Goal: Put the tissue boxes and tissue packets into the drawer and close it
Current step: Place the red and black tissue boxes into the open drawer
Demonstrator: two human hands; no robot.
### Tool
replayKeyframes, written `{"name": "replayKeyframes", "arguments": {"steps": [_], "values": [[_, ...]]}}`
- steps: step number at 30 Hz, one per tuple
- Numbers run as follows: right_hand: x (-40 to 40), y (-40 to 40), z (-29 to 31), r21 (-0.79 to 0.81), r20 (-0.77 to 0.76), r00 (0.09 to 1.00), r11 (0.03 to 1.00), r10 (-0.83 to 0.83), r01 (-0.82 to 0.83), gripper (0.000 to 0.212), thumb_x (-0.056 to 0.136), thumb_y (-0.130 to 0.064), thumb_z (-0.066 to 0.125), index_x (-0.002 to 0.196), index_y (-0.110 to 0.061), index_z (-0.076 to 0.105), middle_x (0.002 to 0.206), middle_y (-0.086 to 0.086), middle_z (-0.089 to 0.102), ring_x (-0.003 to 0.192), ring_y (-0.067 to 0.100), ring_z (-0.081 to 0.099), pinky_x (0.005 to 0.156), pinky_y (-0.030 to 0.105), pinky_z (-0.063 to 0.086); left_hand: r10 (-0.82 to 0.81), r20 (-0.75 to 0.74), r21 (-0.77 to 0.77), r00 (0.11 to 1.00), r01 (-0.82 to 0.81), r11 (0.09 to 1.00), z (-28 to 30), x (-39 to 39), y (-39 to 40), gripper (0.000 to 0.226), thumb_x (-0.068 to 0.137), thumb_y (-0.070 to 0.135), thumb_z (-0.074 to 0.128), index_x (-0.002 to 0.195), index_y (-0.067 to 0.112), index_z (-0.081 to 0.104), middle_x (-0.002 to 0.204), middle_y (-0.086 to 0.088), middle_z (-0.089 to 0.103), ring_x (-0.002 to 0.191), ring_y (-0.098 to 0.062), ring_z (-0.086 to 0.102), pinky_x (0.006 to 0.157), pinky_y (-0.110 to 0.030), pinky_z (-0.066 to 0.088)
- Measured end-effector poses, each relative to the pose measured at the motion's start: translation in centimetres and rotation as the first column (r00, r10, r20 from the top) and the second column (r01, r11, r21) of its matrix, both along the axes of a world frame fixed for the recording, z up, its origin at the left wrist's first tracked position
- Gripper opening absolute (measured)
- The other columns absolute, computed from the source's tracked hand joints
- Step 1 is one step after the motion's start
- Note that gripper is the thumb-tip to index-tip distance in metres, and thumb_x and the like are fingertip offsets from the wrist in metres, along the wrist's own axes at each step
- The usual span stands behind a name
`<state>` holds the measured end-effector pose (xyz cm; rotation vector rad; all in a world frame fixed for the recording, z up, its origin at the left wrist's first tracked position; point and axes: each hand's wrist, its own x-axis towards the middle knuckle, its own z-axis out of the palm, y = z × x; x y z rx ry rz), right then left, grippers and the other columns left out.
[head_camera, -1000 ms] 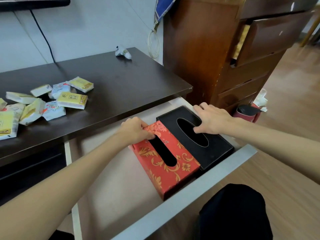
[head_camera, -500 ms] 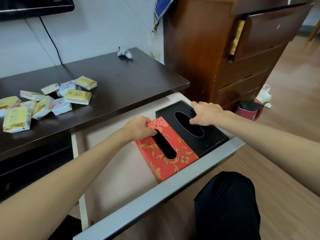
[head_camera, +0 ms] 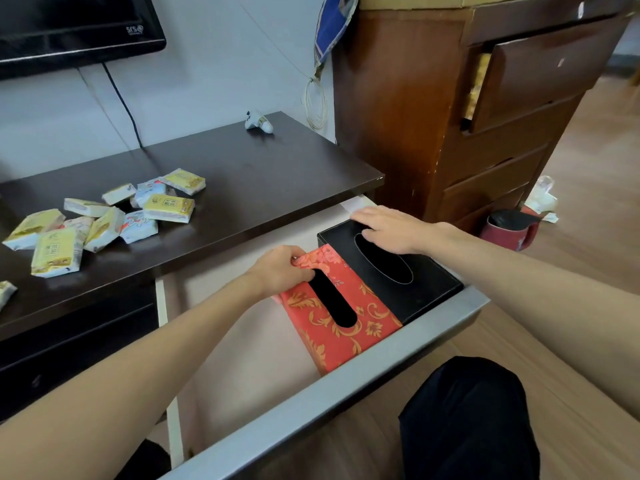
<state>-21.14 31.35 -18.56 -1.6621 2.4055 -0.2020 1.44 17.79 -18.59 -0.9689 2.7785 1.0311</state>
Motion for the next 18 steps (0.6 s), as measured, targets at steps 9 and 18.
{"name": "replayKeyframes", "arguments": {"steps": [9, 18], "values": [[-0.9, -3.0, -0.2, 0.074, -0.016, 0.997, 0.995, 0.074, -0.072, 0.04, 0.109, -0.035, 0.034, 0.131, -0.015, 0.061, 0.136, 0.005, 0.062, 0.126, 0.026, 0.053, 0.1, 0.042, 0.042, -0.044, 0.002, -0.05, 0.999, 0.044, 0.998, -1.1, -0.7, -1.6, 0.014, 0.083, 0.034, 0.07, 0.081, 0.02, 0.069, 0.075, 0.002, 0.071, 0.066, -0.018, 0.07, 0.046, -0.03, 0.053], [1.3, -4.1, 1.6, -0.066, -0.08, 0.997, 0.998, 0.011, -0.016, 0.032, 0.101, -0.031, 0.045, 0.091, -0.019, 0.073, 0.103, 0.001, 0.065, 0.095, 0.029, 0.063, 0.074, 0.04, 0.047, -0.071, 0.007, -0.056, 0.997, 0.072, 0.996, 0.5, 0.4, -1.0, 0.028, 0.087, 0.038, 0.068, 0.103, 0.016, 0.07, 0.1, -0.002, 0.072, 0.083, -0.022, 0.069, 0.064, -0.036, 0.058]]}}
